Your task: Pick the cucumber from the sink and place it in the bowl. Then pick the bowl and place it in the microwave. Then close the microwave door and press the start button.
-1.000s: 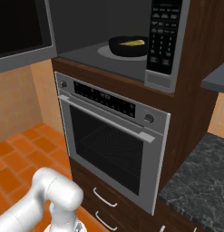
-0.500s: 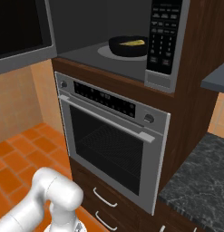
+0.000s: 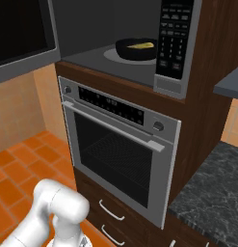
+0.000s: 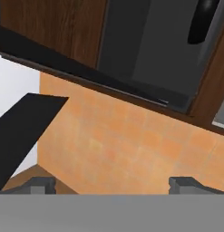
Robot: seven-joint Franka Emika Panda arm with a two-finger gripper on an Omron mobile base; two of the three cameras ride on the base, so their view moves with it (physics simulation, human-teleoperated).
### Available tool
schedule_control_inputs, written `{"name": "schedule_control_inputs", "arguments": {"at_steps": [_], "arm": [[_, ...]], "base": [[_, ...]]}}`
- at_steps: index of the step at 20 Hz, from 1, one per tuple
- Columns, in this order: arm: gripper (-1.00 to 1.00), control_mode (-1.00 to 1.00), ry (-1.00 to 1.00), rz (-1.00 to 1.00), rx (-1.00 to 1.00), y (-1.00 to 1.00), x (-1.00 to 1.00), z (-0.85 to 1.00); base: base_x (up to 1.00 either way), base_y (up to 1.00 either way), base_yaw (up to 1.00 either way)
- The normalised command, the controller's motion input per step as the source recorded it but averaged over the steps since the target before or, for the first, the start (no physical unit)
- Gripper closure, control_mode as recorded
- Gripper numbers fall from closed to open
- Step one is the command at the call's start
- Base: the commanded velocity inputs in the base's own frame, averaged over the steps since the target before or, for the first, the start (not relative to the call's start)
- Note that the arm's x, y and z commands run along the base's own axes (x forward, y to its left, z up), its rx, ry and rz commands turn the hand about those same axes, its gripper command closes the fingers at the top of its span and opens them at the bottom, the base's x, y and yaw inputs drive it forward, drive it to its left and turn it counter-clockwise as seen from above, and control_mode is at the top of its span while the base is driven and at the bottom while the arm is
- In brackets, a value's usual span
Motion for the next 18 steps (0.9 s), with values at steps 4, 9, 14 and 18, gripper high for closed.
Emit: {"name": "schedule_control_inputs", "arguments": {"at_steps": [4, 9, 14, 18], "arm": [[-1.00, -1.00, -0.12, 0.00, 0.15, -0.78, -0.23, 0.33], [-1.00, -1.00, -0.11, 0.00, 0.21, -0.91, -0.23, 0.30], [-1.00, -1.00, -0.10, 0.00, 0.26, -1.00, -0.26, 0.30], [-1.00, -1.00, -0.03, 0.00, 0.30, -1.00, -0.31, 0.11]], "base": [[0.00, 0.00, 0.00], [0.00, 0.00, 0.00], [0.00, 0.00, 0.00], [0.00, 0.00, 0.00]]}}
